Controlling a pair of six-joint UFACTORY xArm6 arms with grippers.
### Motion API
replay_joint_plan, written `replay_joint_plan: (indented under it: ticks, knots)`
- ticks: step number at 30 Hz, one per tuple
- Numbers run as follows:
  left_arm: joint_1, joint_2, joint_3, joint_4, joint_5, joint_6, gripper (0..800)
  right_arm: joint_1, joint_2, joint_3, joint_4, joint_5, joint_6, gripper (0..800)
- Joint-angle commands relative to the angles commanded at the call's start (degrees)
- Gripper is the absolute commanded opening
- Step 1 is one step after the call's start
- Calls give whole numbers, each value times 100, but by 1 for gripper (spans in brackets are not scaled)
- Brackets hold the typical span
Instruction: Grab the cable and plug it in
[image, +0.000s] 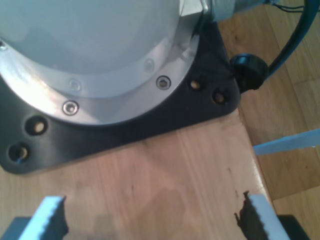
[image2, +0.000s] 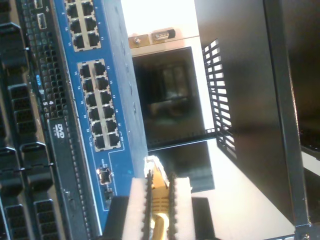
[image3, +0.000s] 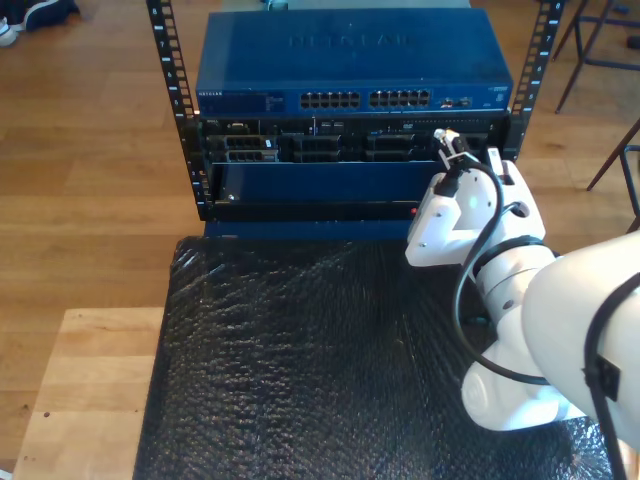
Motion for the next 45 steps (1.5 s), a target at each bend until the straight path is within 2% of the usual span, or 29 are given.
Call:
replay_joint_plan:
  ticks: [5,11,21,45]
  knots:
    - [0,0,0,0,0,0,800,88,325,-211,193,-123,-44,0]
    - [0,0,0,0,-9,0,800,79,993,-774,264,-527,-114,0]
    - [0,0,0,0,-9,0,800,97,1530,-1600,510,-756,-563,0]
    - [9,0,0,0,0,0,800,105,1873,-2092,800,-677,-1064,0]
